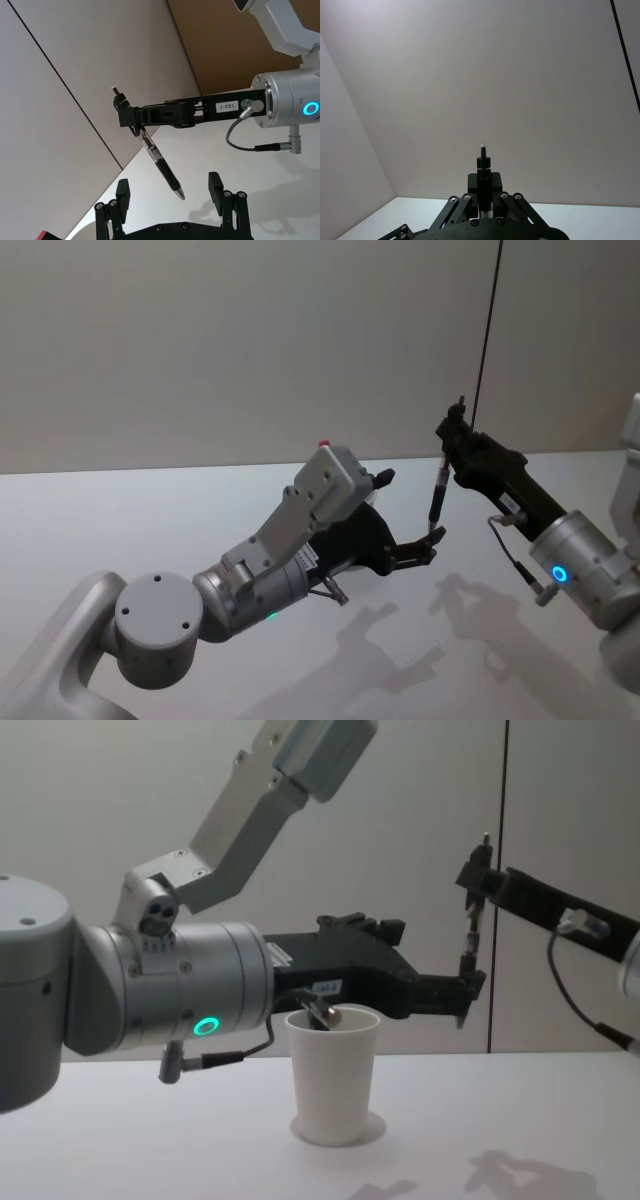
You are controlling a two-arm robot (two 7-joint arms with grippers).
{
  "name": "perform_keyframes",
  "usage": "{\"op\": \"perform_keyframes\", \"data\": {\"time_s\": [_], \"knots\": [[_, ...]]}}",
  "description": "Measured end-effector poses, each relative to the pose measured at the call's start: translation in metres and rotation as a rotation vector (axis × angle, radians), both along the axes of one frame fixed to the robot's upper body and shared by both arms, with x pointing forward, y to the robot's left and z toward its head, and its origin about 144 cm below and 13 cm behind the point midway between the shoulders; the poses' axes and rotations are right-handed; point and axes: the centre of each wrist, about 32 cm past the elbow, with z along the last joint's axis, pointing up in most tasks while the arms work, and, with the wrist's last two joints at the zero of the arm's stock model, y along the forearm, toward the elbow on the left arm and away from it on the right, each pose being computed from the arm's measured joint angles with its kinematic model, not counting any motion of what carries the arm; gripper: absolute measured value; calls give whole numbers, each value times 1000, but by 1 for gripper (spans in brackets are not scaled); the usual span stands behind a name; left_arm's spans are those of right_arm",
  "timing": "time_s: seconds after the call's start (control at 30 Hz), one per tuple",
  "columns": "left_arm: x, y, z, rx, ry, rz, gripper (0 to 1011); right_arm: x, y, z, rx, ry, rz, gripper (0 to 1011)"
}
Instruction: Place the pen into the pen holder.
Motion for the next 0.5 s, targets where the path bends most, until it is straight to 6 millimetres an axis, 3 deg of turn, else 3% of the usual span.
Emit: {"op": "perform_keyframes", "data": {"time_s": [0.5], "knots": [[0,0,0,0,0,0,1000,22,10,-1,-70,-65,-10,151]]}}
